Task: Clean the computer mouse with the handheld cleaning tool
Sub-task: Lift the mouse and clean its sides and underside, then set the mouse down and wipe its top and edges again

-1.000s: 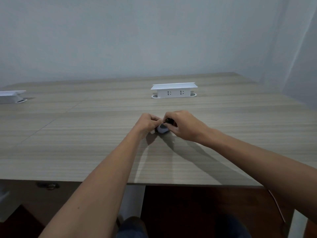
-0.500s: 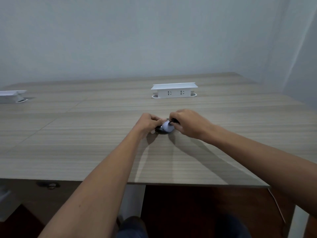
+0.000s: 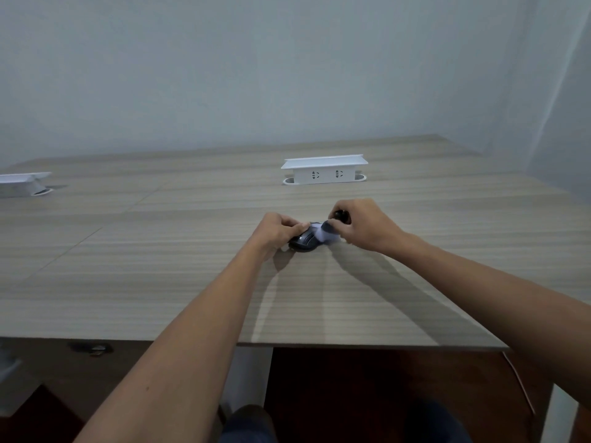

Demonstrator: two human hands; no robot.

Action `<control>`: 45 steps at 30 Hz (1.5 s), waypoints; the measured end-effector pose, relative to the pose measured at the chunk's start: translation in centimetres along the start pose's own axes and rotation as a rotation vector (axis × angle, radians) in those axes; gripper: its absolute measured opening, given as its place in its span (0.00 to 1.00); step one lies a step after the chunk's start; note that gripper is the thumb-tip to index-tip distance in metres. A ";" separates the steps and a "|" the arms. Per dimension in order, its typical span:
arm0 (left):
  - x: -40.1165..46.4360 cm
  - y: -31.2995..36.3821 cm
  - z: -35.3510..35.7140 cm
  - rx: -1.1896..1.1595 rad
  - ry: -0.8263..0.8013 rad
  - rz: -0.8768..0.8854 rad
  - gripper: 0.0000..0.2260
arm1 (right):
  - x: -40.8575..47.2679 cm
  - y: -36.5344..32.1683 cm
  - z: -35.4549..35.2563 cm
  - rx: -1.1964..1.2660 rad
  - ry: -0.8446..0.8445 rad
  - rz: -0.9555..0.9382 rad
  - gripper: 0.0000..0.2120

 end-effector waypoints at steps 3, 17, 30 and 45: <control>0.1 0.0 0.0 0.018 0.021 -0.013 0.15 | 0.1 0.6 -0.2 0.032 0.009 0.079 0.07; -0.5 0.9 -1.7 0.120 -0.007 -0.038 0.15 | 2.1 1.6 0.3 0.214 -0.016 0.279 0.07; 3.3 2.6 -3.5 0.932 -0.477 0.187 0.42 | 2.6 1.9 -1.0 0.158 -0.096 0.260 0.07; 2.3 3.9 -2.7 0.888 -0.508 0.206 0.37 | 2.8 2.5 -1.8 0.151 -0.100 0.290 0.08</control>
Point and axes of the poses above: each hand's wrist, its own x-axis towards the middle knuckle, its own z-axis out of the palm, y = z × x, the point moved 1 cm from there along x, towards the middle knuckle, and after that the axes turned 3 degrees about x, right-handed, at the moved point
